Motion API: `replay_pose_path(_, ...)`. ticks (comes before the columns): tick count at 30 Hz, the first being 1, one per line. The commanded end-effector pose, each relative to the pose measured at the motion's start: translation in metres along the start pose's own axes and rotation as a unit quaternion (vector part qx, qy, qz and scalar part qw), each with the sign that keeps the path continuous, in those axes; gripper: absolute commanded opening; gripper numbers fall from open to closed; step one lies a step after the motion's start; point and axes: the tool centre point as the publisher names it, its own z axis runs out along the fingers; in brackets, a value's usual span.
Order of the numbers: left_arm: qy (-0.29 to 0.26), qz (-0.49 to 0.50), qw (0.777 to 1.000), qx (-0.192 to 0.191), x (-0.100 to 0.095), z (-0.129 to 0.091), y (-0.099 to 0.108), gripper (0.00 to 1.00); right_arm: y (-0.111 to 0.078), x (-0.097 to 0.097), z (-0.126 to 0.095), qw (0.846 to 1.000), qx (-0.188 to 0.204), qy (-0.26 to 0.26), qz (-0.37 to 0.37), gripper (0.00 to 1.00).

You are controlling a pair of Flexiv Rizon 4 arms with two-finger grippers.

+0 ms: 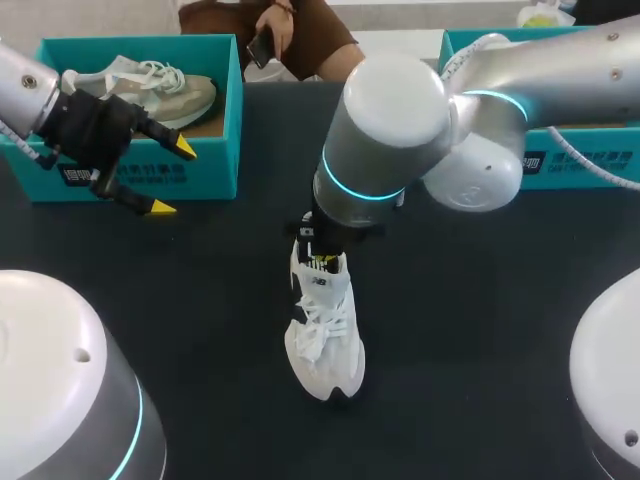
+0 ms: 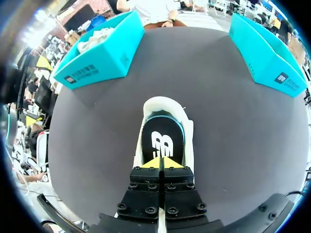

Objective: Take the shoe out of the shoebox, open the shoe tongue, remove and reinsert the insole, then place the shoe into the shoebox

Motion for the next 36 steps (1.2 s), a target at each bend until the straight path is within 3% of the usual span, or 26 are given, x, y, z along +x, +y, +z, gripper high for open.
replay_pose_path(1, 0.001, 0.0, 1.0, -0.002, 0.0, 0.0, 0.0, 1.0, -0.001, 0.0, 0.009, 1.0, 0.01, -0.002, -0.007, 0.0)
replay_pose_path(14, 0.001, 0.0, 1.0, -0.002, 0.0, 0.0, 0.0, 1.0, -0.013, -0.008, 0.033, 0.996, 0.061, -0.034, -0.054, 0.0)
replay_pose_path(24, 0.001, 0.0, 1.0, -0.002, 0.0, 0.0, 0.0, 1.0, -0.012, -0.014, 0.036, 0.996, 0.06, -0.044, -0.056, 0.0)
replay_pose_path(30, 0.001, 0.0, 1.0, -0.002, 0.0, 0.0, 0.0, 1.0, -0.014, -0.016, 0.054, 0.995, 0.071, -0.043, -0.059, 0.0)
replay_pose_path(36, 0.001, 0.0, 1.0, -0.002, 0.0, 0.0, 0.0, 1.0, -0.01, -0.017, 0.041, 0.994, 0.071, -0.056, -0.06, 0.0)
